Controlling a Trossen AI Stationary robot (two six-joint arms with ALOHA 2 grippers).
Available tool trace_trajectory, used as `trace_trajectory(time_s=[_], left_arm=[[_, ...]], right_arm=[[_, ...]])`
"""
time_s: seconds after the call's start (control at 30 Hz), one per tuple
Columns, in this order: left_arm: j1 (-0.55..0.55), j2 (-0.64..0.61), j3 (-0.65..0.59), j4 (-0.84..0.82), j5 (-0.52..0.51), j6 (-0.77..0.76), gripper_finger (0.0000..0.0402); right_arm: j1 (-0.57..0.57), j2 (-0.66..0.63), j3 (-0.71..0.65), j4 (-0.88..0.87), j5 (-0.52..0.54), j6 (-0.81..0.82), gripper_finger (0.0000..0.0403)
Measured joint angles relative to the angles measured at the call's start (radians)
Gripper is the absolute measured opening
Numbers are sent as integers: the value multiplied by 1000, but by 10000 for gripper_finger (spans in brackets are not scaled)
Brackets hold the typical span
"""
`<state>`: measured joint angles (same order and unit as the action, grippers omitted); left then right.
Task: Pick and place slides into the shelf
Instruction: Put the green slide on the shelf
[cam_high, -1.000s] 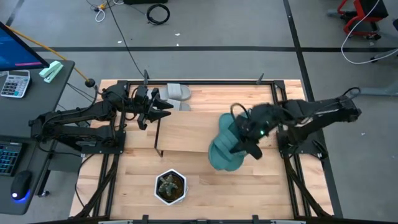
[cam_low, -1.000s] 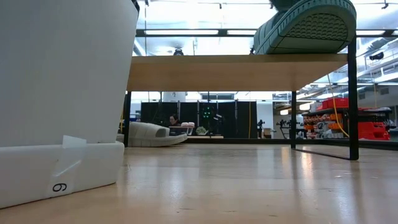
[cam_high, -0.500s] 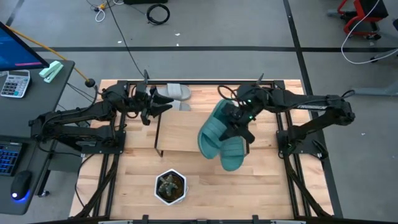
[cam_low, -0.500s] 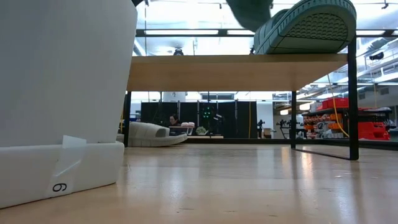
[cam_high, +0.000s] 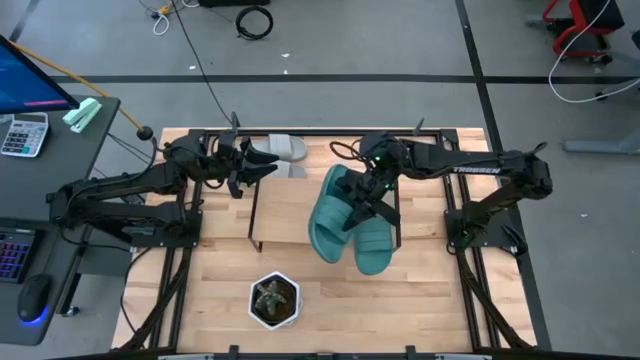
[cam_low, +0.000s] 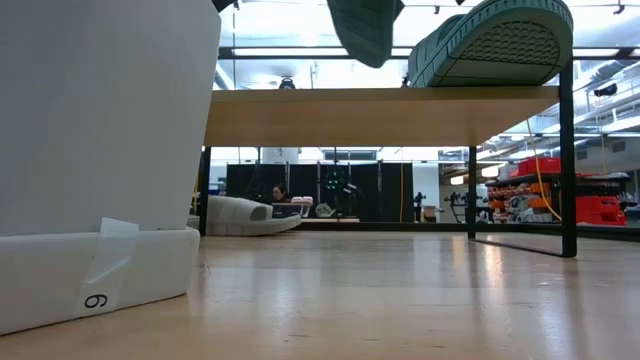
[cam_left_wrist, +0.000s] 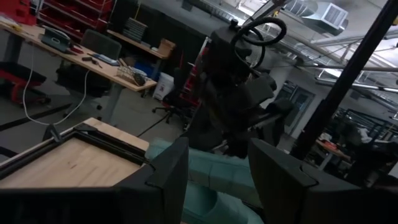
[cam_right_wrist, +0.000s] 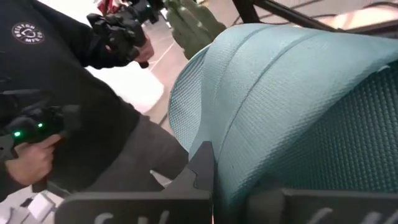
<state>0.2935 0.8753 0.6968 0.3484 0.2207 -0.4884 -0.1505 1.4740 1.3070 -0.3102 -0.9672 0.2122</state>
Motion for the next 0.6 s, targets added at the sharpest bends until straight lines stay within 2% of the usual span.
trace_trajectory(time_s=[0.13,0.23,0.47,0.6], left_arm=[[0,0,0,0,1,1,172],[0,0,0,-1,21,2,172],[0,0,-1,-1,64,3,172],[10,0,-1,-1,72,11,172]], right_arm=[[0,53,69,-28,3,4,10],[0,105,200,-101,34,-21,10],[4,265,591,-657,202,-248,9],[32,350,725,-822,262,-292,9]])
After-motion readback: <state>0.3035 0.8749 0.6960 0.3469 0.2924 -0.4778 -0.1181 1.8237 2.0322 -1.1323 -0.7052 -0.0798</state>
